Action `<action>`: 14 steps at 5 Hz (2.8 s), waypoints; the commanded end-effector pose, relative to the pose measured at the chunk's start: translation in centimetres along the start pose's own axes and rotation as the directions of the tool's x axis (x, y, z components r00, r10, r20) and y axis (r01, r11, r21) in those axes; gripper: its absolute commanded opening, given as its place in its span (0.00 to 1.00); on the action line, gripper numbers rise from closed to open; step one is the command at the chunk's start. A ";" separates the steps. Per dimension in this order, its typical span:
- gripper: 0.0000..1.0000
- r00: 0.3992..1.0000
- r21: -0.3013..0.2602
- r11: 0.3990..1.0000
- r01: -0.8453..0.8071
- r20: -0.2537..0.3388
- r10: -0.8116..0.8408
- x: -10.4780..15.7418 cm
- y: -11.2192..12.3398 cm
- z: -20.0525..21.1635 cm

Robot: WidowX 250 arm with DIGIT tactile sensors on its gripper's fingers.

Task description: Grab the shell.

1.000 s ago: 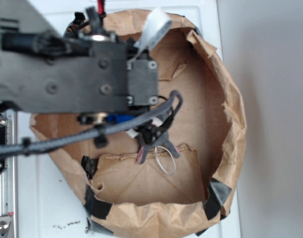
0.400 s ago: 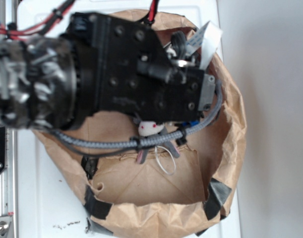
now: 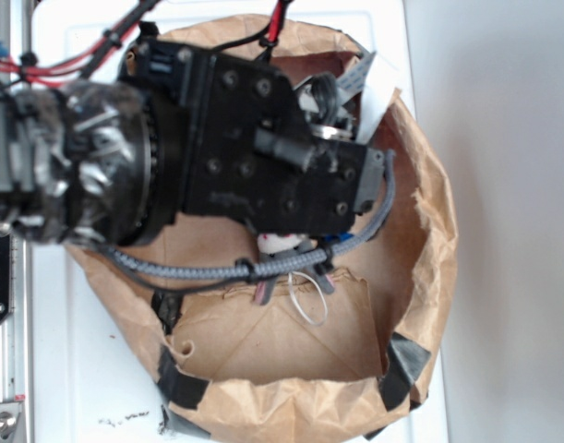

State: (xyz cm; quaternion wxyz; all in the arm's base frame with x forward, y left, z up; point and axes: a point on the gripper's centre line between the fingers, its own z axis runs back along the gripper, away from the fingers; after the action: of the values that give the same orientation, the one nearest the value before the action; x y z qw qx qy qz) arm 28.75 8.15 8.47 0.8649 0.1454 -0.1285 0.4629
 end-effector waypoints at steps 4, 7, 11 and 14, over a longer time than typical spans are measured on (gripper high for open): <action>1.00 0.979 -0.057 0.979 -0.196 0.036 0.198 -3.8 5.5 -0.8; 1.00 0.959 -0.032 0.961 -0.274 0.072 0.276 -2.3 5.7 -1.6; 1.00 0.997 -0.296 0.954 -0.053 0.040 0.068 0.2 5.2 -3.4; 1.00 0.989 -0.236 0.964 -0.119 0.058 0.136 1.7 3.1 -3.5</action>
State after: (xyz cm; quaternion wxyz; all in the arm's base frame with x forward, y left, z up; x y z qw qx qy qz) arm 26.95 11.85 4.33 0.8423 0.0552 -0.1967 0.4988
